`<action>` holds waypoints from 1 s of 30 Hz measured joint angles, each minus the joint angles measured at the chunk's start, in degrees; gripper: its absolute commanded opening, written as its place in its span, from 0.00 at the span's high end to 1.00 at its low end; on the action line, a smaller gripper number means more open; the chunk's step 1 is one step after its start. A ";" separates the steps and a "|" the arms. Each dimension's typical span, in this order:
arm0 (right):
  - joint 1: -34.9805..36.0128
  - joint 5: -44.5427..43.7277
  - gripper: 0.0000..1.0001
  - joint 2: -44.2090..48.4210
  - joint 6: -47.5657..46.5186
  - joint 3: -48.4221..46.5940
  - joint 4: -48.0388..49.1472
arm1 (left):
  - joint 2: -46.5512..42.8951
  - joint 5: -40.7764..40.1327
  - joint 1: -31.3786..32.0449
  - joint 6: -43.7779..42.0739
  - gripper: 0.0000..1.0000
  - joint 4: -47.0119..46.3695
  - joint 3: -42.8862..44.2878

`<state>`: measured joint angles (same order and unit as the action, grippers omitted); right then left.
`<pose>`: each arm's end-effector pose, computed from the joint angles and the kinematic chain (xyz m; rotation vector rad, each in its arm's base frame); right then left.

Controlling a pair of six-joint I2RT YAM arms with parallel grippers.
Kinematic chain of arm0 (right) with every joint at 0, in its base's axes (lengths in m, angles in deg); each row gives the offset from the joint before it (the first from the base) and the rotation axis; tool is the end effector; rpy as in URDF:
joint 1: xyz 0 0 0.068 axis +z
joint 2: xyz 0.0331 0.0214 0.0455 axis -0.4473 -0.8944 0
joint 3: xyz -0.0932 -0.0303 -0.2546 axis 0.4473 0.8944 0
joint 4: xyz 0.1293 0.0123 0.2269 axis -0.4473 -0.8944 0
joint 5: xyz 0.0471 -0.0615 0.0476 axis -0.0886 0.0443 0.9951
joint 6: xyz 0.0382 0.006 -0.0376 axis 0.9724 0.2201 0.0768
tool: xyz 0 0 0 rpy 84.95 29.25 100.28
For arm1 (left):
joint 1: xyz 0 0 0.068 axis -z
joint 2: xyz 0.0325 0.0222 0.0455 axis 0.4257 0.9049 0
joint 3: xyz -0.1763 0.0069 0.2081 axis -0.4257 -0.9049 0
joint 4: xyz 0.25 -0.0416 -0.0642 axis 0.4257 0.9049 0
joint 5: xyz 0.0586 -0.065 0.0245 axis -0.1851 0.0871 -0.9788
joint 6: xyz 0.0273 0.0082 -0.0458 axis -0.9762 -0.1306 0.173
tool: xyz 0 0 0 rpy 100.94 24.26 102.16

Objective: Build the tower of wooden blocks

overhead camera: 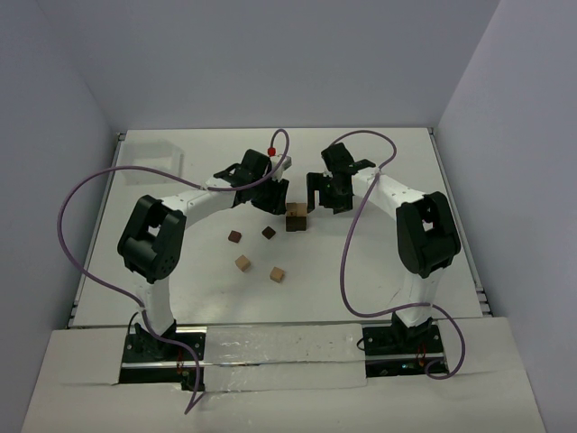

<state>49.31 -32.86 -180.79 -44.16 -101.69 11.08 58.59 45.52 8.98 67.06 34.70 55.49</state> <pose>0.3560 0.1535 0.2050 -0.0993 2.7047 0.3825 0.3457 -0.2446 0.2005 0.6681 2.4099 -0.6022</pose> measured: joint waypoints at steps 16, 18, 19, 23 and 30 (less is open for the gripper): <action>-0.01 0.42 0.07 1.59 -0.73 0.43 -0.14 | -2.35 1.22 -0.95 -1.94 0.33 0.27 -1.74; 0.01 0.66 0.06 3.86 -1.44 1.09 -0.32 | -5.40 2.37 -1.68 -2.55 0.33 0.99 -3.67; 0.05 0.66 0.06 5.59 -1.84 1.39 -0.42 | -7.28 2.91 -2.22 -2.82 0.33 1.72 -4.32; 0.11 -0.39 0.06 12.64 -3.83 1.94 -0.59 | -14.31 3.89 -5.02 -4.28 0.33 2.95 -4.83; -0.24 -1.61 0.13 20.59 -9.12 6.34 -0.02 | -22.45 4.72 -7.41 -8.03 0.36 3.31 -9.17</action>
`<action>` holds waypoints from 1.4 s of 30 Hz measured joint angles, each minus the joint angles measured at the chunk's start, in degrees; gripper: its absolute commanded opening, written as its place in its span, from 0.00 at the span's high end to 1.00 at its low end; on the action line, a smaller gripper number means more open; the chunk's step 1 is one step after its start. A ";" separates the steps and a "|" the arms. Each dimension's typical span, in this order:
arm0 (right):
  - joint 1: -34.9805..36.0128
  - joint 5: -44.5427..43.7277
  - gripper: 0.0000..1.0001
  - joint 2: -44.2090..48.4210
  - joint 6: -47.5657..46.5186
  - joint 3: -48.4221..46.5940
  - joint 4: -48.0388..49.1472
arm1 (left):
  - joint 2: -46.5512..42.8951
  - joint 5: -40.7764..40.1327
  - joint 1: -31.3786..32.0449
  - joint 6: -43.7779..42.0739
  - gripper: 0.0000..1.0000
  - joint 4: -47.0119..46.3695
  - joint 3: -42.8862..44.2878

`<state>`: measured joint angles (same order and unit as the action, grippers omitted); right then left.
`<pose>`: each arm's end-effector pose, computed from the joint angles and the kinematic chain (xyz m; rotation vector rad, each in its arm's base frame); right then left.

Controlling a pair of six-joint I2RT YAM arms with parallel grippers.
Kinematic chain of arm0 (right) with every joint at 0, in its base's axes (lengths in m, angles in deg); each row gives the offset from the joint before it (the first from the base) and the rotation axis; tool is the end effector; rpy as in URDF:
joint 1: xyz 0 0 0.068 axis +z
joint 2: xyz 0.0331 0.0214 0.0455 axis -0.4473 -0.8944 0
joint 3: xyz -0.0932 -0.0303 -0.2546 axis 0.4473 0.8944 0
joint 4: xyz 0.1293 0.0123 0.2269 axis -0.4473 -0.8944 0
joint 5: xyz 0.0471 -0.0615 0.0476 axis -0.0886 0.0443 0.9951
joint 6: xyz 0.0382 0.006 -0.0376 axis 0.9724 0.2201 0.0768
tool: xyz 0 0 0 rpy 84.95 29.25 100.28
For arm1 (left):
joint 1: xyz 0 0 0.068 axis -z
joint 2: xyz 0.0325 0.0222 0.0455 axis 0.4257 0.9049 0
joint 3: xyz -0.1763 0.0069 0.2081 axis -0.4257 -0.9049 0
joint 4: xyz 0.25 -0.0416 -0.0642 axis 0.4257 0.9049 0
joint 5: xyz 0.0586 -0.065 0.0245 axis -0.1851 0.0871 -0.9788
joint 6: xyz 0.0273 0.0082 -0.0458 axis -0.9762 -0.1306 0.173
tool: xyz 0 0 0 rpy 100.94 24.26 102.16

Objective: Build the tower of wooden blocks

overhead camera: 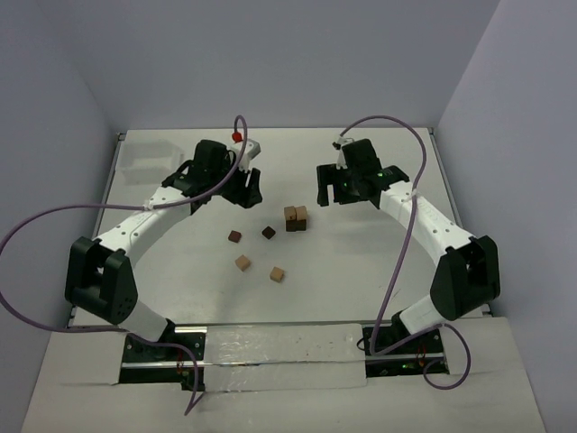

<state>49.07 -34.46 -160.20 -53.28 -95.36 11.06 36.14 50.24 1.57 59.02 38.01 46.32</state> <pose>0.2989 0.1270 0.2919 -0.2833 2.4230 0.3653 0.3040 -0.1656 0.2885 0.6940 2.1855 -0.6012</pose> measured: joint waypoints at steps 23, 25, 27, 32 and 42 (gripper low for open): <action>18.76 -15.38 0.00 -19.48 15.68 -18.65 -10.30 | -10.02 3.72 -13.37 4.33 0.30 -2.04 -8.49; 19.34 -16.75 0.00 -21.57 16.48 -20.17 -11.31 | -10.58 3.75 -13.81 4.46 0.30 -2.27 -8.92; 19.24 -18.28 0.00 -23.13 16.97 -20.76 -12.16 | -11.09 3.87 -14.04 4.71 0.30 -2.28 -9.38; 18.85 -20.22 0.00 -25.44 17.59 -20.83 -13.68 | -12.10 4.74 -14.23 5.27 0.30 -2.40 -10.07; 18.40 -20.50 0.00 -27.82 17.95 -24.26 -14.69 | -12.37 6.21 -14.26 5.73 0.29 -3.57 -10.24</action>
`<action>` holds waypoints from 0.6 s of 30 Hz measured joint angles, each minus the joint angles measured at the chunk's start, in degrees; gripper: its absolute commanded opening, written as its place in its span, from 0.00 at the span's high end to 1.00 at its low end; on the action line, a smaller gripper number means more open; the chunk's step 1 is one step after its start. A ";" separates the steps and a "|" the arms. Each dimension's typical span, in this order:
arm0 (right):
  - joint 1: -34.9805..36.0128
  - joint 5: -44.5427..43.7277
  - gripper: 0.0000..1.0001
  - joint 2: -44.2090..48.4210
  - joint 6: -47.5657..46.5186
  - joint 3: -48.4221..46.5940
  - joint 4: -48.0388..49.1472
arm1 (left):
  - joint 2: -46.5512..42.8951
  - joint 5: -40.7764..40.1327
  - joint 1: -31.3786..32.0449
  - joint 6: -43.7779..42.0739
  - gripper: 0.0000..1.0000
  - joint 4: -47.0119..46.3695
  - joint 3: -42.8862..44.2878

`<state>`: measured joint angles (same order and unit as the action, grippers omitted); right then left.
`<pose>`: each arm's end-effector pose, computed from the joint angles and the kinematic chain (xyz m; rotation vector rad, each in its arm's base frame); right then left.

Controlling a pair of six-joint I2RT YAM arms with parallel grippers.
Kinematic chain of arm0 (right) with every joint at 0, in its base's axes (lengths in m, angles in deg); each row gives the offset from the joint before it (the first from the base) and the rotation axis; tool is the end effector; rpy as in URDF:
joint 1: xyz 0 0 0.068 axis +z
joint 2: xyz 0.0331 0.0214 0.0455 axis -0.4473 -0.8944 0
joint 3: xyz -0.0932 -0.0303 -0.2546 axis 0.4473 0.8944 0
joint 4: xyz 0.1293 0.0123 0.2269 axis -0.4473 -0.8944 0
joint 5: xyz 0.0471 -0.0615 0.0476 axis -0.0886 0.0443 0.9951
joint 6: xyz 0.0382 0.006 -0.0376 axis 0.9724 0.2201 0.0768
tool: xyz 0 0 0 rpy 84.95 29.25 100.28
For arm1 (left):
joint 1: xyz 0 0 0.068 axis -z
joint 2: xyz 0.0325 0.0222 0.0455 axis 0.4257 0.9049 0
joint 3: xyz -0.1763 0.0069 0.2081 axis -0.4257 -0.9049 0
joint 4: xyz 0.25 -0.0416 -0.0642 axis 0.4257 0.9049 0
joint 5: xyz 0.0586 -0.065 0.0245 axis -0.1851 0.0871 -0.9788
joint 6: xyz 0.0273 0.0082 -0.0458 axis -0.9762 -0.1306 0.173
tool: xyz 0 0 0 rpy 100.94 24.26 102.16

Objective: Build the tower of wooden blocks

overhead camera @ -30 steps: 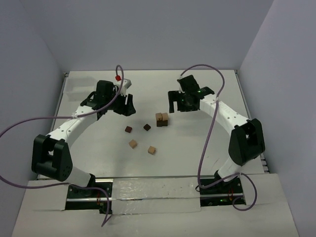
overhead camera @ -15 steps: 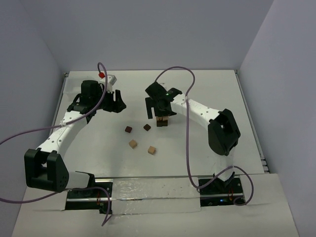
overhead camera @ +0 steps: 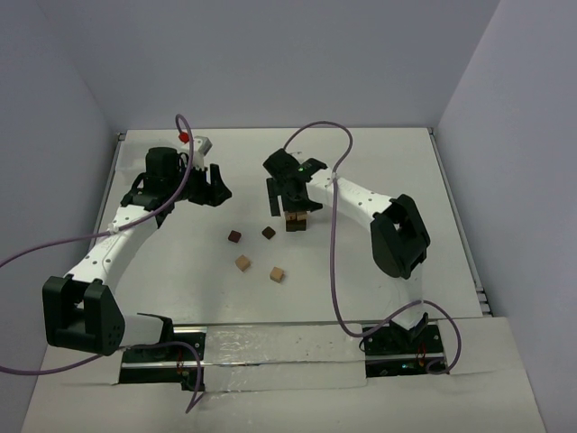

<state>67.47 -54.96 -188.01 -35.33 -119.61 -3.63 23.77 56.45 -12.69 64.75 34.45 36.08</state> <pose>0.3234 0.2674 0.2378 -0.1999 2.6423 0.0165 0.2853 -0.0782 0.2992 0.3727 2.1410 -0.6394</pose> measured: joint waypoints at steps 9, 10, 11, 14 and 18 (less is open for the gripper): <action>-2.11 1.33 0.02 -2.35 0.67 -0.29 -0.61 | -0.02 0.31 -0.28 0.11 0.30 -0.34 0.00; -2.30 1.52 0.02 -2.35 0.77 -0.29 -0.61 | -0.02 0.34 -0.29 0.15 0.30 -0.43 0.00; -2.43 1.74 0.03 -2.35 0.91 -0.31 -0.61 | -0.02 0.34 -0.29 0.22 0.29 -0.47 0.00; -2.74 2.31 0.09 -2.37 1.42 -0.37 -0.61 | -0.02 0.39 -0.29 0.39 0.29 -0.48 0.00; -2.92 3.35 0.14 -2.57 1.83 -0.49 -0.62 | -0.02 0.46 -0.29 0.64 0.29 -0.85 -0.02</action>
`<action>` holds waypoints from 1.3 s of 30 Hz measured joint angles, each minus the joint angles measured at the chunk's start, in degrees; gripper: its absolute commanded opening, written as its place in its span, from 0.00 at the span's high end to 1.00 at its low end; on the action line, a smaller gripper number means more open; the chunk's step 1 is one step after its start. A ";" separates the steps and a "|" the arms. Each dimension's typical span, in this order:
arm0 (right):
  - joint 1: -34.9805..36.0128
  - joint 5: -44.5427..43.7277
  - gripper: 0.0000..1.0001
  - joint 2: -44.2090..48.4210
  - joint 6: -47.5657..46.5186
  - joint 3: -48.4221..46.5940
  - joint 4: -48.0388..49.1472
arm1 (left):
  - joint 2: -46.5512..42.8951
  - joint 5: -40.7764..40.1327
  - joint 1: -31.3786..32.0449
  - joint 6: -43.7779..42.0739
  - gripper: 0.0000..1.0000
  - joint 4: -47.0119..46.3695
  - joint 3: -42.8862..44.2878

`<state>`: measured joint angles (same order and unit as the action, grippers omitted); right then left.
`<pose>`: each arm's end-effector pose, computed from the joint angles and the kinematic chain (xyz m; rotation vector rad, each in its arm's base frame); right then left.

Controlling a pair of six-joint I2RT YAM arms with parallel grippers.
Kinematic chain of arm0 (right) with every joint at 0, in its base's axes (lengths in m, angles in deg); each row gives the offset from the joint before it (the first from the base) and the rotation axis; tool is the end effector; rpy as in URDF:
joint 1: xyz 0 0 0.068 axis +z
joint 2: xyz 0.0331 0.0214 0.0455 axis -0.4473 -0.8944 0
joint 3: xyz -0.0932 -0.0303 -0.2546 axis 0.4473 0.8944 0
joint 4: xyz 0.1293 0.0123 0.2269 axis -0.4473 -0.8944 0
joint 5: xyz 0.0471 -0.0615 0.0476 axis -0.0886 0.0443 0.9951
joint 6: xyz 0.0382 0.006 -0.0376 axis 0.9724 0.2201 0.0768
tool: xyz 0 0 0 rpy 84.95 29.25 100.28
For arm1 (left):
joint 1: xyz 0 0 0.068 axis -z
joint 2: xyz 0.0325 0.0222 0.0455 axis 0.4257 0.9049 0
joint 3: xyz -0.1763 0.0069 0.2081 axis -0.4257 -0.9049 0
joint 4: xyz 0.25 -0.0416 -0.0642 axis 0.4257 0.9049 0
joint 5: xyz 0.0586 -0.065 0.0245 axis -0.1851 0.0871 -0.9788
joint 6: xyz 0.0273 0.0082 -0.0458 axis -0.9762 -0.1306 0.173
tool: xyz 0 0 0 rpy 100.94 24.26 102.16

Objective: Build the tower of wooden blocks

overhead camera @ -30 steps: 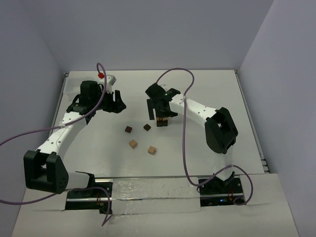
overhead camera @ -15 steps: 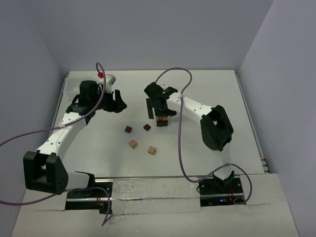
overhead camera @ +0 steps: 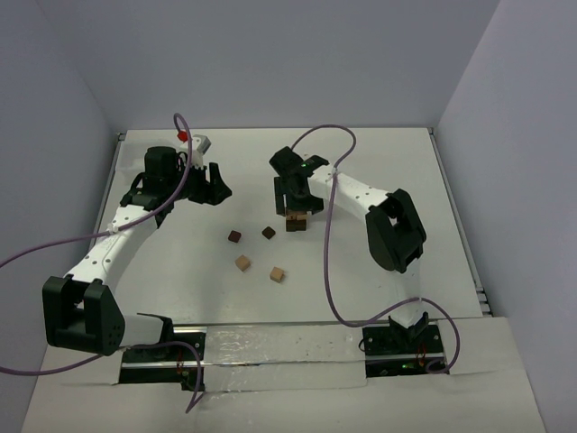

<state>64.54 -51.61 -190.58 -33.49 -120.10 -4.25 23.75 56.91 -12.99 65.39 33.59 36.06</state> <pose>0.3397 0.2554 0.2214 -0.1162 2.7171 0.0395 0.2864 -0.0771 0.3006 0.3619 2.1284 -0.6503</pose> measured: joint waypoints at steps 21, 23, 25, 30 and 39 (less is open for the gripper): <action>-0.04 1.57 0.35 -0.78 1.18 -0.41 -0.03 | 0.00 0.12 -0.15 0.46 0.29 -0.84 -0.83; -0.04 1.56 0.36 -0.78 1.18 -0.41 -0.03 | 0.00 0.12 -0.25 0.46 0.29 -0.85 -0.85; -0.04 1.57 0.36 -0.78 1.18 -0.41 -0.03 | 0.00 0.12 -0.31 0.46 0.29 -0.86 -0.84; -0.11 1.53 0.36 -0.78 1.19 -0.59 -0.10 | 0.00 0.12 -0.31 0.48 0.29 -0.86 -0.85; -0.30 1.32 0.36 -0.78 1.37 -2.60 -0.26 | 0.00 0.12 -0.33 0.50 0.29 -0.88 -0.84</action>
<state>64.24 -50.29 -191.37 -32.13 -122.71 -4.51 23.75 57.03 -13.31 65.90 32.71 35.22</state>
